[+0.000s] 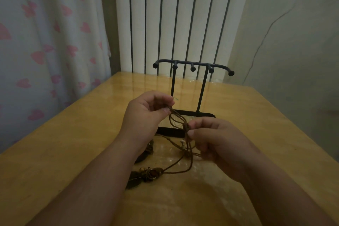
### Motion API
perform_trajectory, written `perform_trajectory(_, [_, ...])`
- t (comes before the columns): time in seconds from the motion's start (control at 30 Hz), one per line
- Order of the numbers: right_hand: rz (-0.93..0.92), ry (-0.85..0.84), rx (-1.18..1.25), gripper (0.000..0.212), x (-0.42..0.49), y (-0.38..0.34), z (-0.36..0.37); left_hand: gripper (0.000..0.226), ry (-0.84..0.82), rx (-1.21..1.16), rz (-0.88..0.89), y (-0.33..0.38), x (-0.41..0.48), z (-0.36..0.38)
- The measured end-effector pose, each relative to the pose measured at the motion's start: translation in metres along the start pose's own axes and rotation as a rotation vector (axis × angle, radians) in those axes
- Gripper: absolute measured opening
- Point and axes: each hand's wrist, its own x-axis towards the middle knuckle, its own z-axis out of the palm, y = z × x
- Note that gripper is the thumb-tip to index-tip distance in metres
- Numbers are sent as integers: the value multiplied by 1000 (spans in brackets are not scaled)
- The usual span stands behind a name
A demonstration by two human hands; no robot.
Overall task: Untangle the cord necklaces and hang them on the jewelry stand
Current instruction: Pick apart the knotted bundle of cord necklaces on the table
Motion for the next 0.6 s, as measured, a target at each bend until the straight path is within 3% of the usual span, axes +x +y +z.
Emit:
perform_trajectory(0.4, [-49,39,37,8,0,-2,2,38,-75,138,5,2,-3,-3])
perform_trajectory(0.6, [-78,77,47,10,1,0,1,9,-247,91,94,8,-4,-3])
